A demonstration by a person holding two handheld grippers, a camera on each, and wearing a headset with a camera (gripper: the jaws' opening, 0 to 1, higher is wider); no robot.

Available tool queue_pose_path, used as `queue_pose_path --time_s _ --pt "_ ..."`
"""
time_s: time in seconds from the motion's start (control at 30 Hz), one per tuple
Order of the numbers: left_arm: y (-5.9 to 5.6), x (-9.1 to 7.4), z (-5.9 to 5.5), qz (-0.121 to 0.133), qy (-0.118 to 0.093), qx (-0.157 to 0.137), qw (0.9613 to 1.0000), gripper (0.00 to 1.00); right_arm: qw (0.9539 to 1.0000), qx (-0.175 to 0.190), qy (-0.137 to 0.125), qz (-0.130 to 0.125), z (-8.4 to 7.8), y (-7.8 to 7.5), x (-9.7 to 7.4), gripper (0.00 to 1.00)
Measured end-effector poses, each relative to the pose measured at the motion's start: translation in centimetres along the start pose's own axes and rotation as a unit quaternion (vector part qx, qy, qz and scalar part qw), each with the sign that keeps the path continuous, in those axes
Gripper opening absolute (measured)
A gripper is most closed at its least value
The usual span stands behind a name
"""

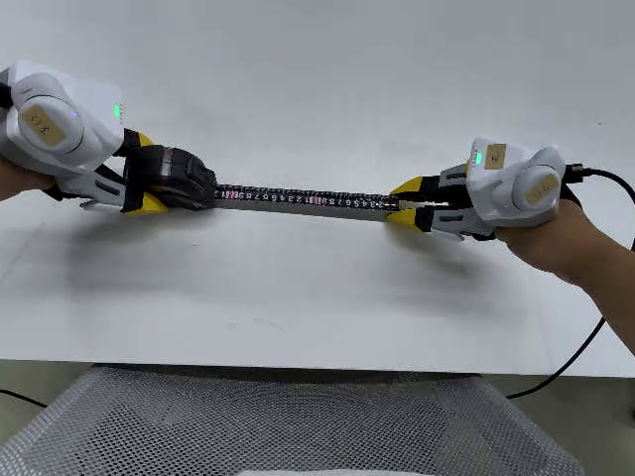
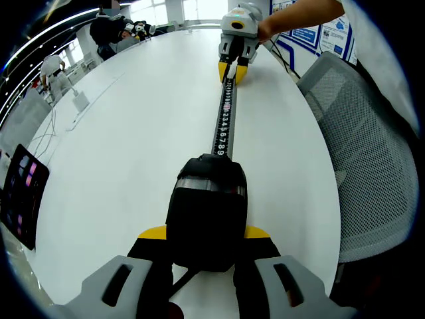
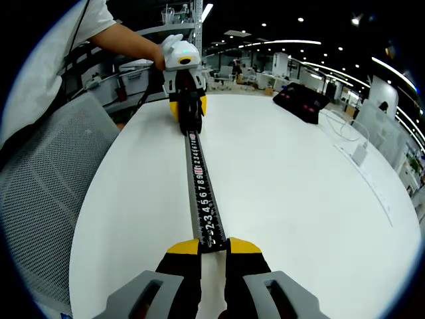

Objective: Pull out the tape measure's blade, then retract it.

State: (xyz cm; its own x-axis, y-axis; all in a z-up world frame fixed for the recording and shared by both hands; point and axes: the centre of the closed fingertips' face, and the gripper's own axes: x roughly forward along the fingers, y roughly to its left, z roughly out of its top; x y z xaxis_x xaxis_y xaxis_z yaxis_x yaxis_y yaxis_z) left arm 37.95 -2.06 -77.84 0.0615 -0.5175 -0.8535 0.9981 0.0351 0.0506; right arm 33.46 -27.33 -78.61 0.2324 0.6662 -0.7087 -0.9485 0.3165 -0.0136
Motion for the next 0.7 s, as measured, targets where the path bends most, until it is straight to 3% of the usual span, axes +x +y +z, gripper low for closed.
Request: queue_pose_path --time_s 0.7 --pt "0.0 0.0 0.1 0.003 0.004 0.003 1.0000 0.30 0.9998 0.012 0.012 0.002 -1.5 0.2 -1.0 0.09"
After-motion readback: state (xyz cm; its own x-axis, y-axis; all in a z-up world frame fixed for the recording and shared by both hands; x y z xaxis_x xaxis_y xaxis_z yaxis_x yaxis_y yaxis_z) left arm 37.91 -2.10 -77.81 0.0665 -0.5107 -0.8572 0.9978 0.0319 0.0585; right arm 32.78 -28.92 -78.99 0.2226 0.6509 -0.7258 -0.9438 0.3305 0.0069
